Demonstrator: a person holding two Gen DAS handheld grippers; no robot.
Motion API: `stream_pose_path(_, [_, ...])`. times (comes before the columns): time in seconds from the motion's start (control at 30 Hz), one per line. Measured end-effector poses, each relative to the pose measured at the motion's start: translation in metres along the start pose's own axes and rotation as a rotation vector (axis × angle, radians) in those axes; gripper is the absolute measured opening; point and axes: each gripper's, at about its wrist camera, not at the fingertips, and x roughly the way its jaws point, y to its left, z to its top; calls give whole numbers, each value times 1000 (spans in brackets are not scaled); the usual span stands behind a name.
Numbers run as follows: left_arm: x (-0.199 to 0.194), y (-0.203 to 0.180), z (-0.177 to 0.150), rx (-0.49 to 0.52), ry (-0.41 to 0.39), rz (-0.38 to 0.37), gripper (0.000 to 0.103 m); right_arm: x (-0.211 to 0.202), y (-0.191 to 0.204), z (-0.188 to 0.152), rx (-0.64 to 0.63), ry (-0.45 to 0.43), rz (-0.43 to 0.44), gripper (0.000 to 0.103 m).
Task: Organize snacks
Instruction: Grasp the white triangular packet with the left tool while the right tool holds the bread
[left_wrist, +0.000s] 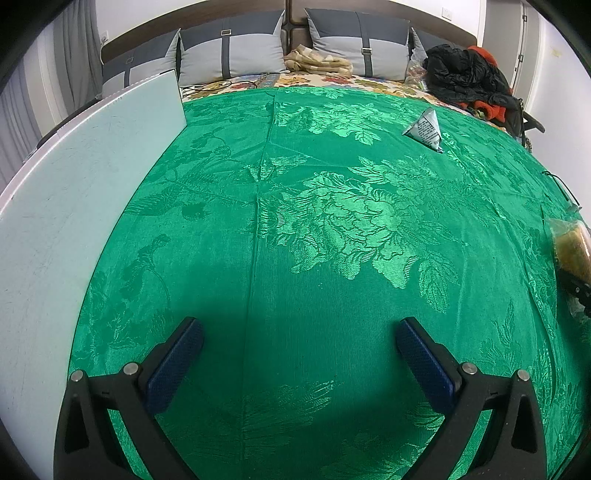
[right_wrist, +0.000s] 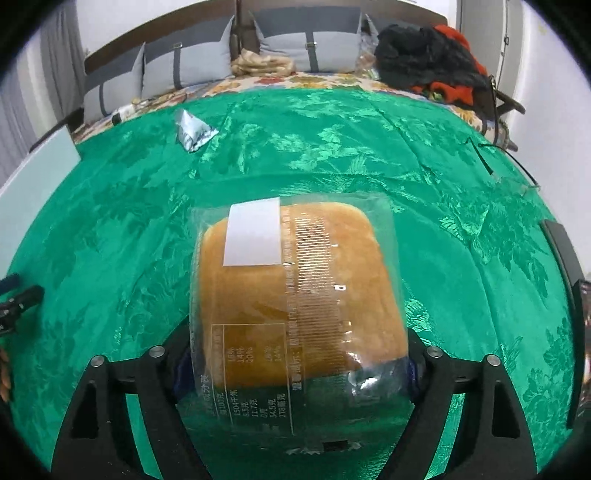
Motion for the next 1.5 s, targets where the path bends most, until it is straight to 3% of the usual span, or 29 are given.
stream_pose_path(0.53, [1,0,1,-8,3,5,103,-1,1,0,-6,5,-1,89])
stream_pose_path(0.6, [4,-2,9,-7,41,5,103,-1,1,0,-6,6,-1,89])
stream_pose_path(0.7, [20,-19,37,63,117,-60,102,-1,1,0,-7,6,-1,89])
stream_pose_path(0.9, [48,-89,119,221,35,-195,102,-1,1,0,-6,6,0,89])
stream_pose_path(1.0, [67,-121,164,249,-2,-201,102,-1,1,0,-6,6,0,90])
stream_pose_path(1.13, [99,-145,205,218,-33,-151,102,-2,1,0,-6,6,0,90])
stream_pose_path(1.23, [127,-156,217,198,-19,-105,91,-1,2,0,-6,6,0,90])
stream_pose_path(1.3, [143,-159,217,188,18,-134,55,-2,2,0,-6,6,0,90])
stream_pose_path(1.33, [142,-159,215,181,-17,-139,42,-2,2,0,-6,6,0,90])
stream_pose_path(1.5, [125,-143,200,144,-74,-153,38,-1,4,0,-9,8,1,91])
